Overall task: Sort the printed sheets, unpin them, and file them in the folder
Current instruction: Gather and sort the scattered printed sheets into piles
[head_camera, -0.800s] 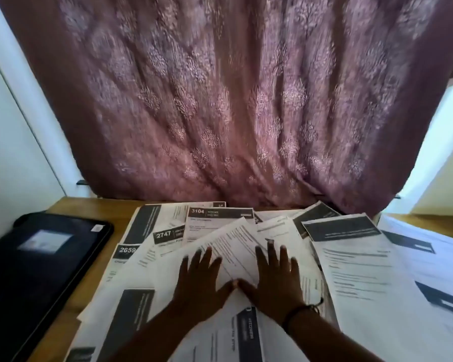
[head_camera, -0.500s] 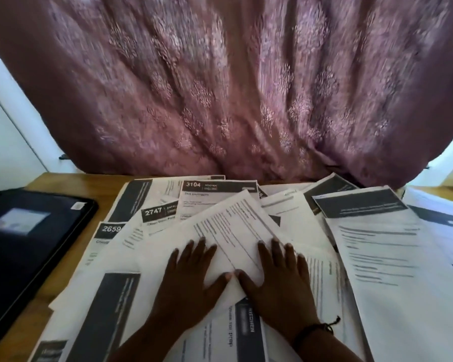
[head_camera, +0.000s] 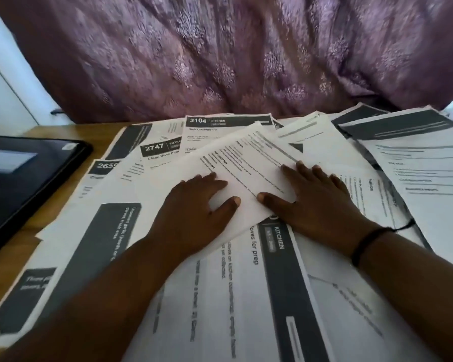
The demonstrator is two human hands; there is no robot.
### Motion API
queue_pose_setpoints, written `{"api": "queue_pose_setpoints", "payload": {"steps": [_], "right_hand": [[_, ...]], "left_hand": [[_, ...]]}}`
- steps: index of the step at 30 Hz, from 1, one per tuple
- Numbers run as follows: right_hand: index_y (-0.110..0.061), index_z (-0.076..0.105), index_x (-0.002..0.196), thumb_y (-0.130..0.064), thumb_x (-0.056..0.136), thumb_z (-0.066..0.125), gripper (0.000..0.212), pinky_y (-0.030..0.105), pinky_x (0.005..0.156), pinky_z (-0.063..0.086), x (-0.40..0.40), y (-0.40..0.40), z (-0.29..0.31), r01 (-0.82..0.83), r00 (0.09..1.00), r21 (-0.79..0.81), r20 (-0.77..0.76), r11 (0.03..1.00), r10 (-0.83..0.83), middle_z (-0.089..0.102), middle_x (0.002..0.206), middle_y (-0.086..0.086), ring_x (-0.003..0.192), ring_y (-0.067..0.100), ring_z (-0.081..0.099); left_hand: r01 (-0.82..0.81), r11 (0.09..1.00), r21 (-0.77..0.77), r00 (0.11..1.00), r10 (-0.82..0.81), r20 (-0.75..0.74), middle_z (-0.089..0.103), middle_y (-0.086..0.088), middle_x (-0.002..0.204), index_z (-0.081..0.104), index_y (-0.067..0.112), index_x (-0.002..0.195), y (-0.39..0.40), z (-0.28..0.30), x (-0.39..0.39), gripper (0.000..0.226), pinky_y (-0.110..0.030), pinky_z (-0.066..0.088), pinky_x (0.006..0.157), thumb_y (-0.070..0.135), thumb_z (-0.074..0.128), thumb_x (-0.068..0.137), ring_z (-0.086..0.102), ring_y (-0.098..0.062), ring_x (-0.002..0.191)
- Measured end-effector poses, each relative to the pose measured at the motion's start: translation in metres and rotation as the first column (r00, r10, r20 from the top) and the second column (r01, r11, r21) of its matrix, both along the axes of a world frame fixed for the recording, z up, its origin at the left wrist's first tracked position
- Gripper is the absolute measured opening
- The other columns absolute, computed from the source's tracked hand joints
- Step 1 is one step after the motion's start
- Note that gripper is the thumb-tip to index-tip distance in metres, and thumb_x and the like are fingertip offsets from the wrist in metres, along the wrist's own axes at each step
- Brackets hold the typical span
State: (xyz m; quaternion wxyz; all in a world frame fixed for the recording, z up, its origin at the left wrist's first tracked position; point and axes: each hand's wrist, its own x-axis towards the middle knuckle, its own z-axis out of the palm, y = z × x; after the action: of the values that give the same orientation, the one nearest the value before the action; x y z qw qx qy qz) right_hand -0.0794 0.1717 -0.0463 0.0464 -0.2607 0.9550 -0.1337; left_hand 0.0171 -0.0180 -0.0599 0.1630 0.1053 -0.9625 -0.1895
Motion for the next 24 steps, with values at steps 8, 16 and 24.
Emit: {"api": "queue_pose_setpoints", "payload": {"steps": [8,16,24], "right_hand": [[-0.028,0.032,0.146,-0.081,0.083,0.024,0.083,0.052,0.113,0.020,0.003,-0.004,-0.002,-0.036,0.996,0.098,-0.079,0.995,0.044,0.028,0.156,0.004,0.141,0.030,0.028],[-0.019,0.062,0.122,-0.050,0.091,0.051,0.045,0.032,0.099,0.041,0.045,0.047,0.054,0.062,0.974,-0.091,-0.209,0.994,-0.080,0.058,0.134,0.003,0.122,0.024,0.053],[-0.002,0.065,0.075,-0.016,0.082,0.070,0.017,0.025,0.046,0.040,0.044,0.052,0.045,0.355,0.925,-0.451,0.294,0.819,-0.239,0.059,0.078,0.016,0.053,0.024,0.051]], "left_hand": [[-0.101,0.986,-0.130,0.994,0.105,0.024,0.054,0.005,0.138,0.058,0.026,0.128,-0.008,0.009,0.004,0.062,-0.026,0.032,0.105,0.065,0.038,0.084,0.047,-0.017,0.128],[-0.129,0.980,-0.149,0.992,0.125,-0.035,0.056,0.006,0.134,0.061,0.029,0.120,-0.027,0.052,0.037,0.079,-0.033,0.034,0.109,0.082,0.021,0.077,0.049,-0.016,0.125],[-0.093,0.979,-0.180,0.978,0.124,0.169,0.042,-0.006,0.148,0.048,0.017,0.136,-0.028,0.054,0.049,0.062,-0.032,0.027,0.111,0.060,0.046,0.091,0.040,-0.023,0.134]]}}
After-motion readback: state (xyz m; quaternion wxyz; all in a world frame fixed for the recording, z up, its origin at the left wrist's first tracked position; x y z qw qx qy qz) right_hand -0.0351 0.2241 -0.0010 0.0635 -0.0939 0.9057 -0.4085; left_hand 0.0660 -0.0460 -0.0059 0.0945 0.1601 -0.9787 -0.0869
